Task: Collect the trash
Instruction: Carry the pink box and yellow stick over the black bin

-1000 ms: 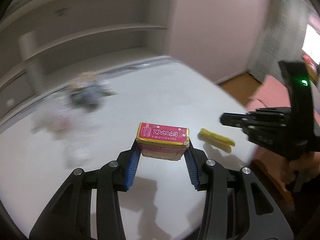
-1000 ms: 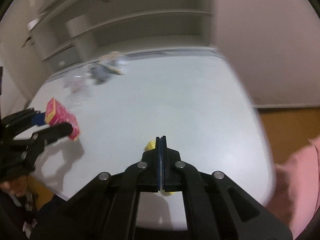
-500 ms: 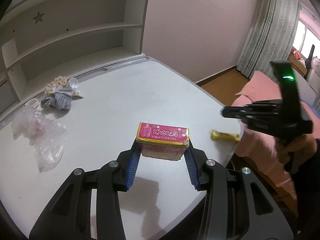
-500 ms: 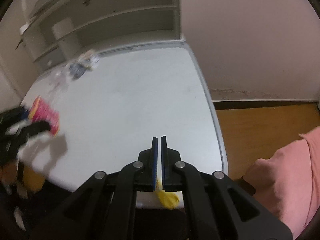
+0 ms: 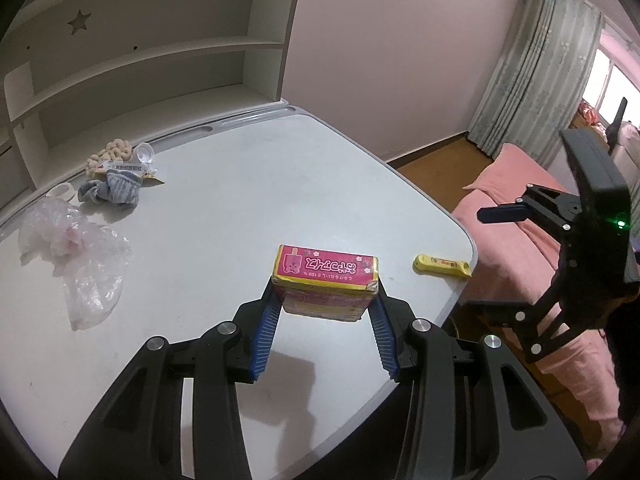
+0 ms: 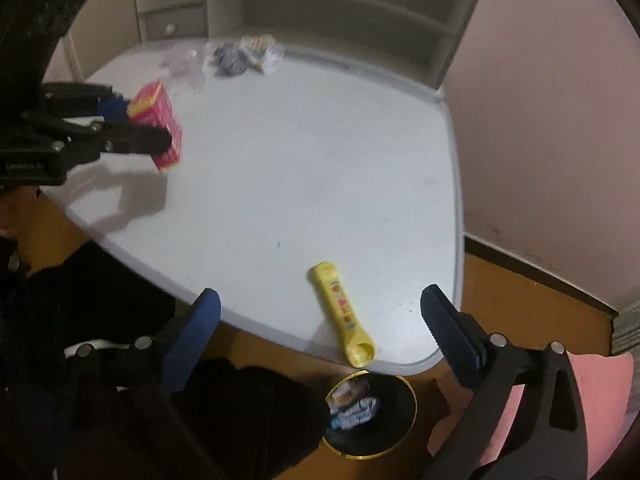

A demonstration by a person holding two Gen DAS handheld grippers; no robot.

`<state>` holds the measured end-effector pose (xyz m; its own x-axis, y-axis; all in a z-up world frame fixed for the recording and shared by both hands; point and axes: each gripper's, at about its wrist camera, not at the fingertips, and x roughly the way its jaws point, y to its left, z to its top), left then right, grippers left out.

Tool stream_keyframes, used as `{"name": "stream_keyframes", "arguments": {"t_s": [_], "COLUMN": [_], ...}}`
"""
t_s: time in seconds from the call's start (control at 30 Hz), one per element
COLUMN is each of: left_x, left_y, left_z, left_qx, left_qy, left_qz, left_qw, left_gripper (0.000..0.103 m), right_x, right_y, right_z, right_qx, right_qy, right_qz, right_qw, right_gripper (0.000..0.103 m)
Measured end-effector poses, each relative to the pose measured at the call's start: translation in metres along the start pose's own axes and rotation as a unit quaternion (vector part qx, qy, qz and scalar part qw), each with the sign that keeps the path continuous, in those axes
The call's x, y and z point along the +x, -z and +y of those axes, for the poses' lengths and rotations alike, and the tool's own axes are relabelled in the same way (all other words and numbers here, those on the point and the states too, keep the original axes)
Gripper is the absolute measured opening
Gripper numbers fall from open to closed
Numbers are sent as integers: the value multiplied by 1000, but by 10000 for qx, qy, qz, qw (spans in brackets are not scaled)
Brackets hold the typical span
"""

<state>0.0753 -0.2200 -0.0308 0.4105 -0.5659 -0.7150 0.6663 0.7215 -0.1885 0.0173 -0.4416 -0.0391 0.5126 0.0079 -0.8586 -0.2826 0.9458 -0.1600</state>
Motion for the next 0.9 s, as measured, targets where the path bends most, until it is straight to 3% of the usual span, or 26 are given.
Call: {"name": "stream_keyframes", "arguments": {"t_s": [0.07,0.13,0.3,0.4,0.47,0.53,0.57,0.73,0.9], "left_x": [-1,-3,-3,-2,-1,-1,-1,1,10], "left_y": [0,1,4,5,5,6,7,9,5], "left_z": [0,1,1,2,3,2,1,-7,-34], "left_qx": [-16,-15,14,-12,-23,-22,-20,33,231], "left_qy": [-4,0,29,32,32,28,37,61,285], "left_qz": [5,7,52,76,103,125,129,174,196], "left_qw": [10000,10000,10000,10000,9999,9999,9999,9998,9991], "left_gripper": [42,42,42,42,42,42,42,42,42], "right_x": [11,27,54,60,59,61,62,57,19], "right_y": [-5,-9,-16,-26,-27,-32,-33,-28,-1], "right_z": [-2,-8,-16,-16,-12,-11,-13,-10,-38], "right_qx": [-101,-175,-314,-259,-267,-236,-104,226,1155], "right_qy": [-82,-145,-319,-715,-781,-864,-919,-781,-524], "right_qz": [273,714,1511,1833,1997,2139,2195,2026,1182], "right_qw": [9995,9972,9875,9801,9764,9727,9712,9759,9849], "right_gripper": [92,80,73,51,44,14,14,14,14]}}
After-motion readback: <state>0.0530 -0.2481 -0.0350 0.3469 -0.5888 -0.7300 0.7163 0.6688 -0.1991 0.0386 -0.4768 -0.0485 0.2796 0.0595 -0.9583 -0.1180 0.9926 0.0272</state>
